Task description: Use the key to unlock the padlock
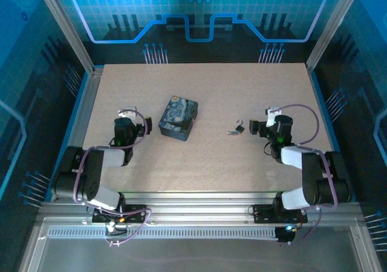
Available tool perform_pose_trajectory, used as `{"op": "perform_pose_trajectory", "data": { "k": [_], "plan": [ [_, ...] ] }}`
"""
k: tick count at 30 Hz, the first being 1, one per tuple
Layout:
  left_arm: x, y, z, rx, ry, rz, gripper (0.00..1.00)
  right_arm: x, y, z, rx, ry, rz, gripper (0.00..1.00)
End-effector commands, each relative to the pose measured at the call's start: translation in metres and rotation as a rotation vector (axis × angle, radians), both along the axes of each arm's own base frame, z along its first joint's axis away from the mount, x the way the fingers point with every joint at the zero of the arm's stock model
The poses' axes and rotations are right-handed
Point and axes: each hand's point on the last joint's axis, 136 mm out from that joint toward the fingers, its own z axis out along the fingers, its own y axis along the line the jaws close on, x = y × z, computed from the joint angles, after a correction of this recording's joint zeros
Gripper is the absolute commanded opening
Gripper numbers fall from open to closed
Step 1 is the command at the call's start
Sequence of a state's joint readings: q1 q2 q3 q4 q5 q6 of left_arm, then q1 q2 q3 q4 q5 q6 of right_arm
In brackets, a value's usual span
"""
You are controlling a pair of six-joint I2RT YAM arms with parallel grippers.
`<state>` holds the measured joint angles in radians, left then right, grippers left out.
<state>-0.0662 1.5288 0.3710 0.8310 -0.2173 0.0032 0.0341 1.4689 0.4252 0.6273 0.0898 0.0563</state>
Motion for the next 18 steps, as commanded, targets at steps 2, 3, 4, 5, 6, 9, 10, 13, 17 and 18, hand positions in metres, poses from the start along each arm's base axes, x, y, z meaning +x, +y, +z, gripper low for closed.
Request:
{"op": "perform_pose_trajectory", "data": {
  "k": [2,3,4,5,6,9,10,13,17,18],
  "plan": [
    [0.0095,-0.0026,0.0189,0.001,-0.104,-0.037,0.99,0.0142,0.0113,0.0198,-0.071,-0.126,0.032,1.0],
    [0.0086,0.001,0.0165,-0.002,-0.088,-0.017,0.99,0.0132,0.0111,0.0179,-0.062,-0.108,0.035,1.0],
    [0.01,0.0041,0.0175,-0.004,-0.088,0.0,0.99,0.0137,0.0104,0.0182,-0.054,-0.111,0.038,1.0],
    [0.0095,0.0048,0.0189,0.003,-0.101,0.004,0.99,0.0132,0.0106,0.0175,-0.055,-0.105,0.039,1.0],
    [0.008,0.0042,0.0186,0.004,-0.102,0.003,0.99,0.0137,0.0104,0.0184,-0.055,-0.111,0.038,1.0],
    [0.0097,0.0039,0.0177,-0.004,-0.091,-0.002,0.99,0.0134,0.0106,0.0178,-0.056,-0.107,0.036,1.0],
    [0.0097,0.0038,0.0177,-0.004,-0.093,-0.003,0.99,0.0137,0.0106,0.0181,-0.057,-0.11,0.037,1.0],
    [0.0104,0.0034,0.0165,-0.007,-0.084,-0.007,0.99,0.0135,0.0106,0.0179,-0.057,-0.109,0.036,1.0],
    [0.012,0.0016,0.0165,-0.045,-0.076,-0.05,0.99,0.0135,0.0107,0.018,-0.057,-0.109,0.037,1.0],
    [0.0122,0.0004,0.0165,-0.045,-0.075,-0.057,0.99,0.0136,0.0108,0.0182,-0.057,-0.11,0.037,1.0]
  ]
}}
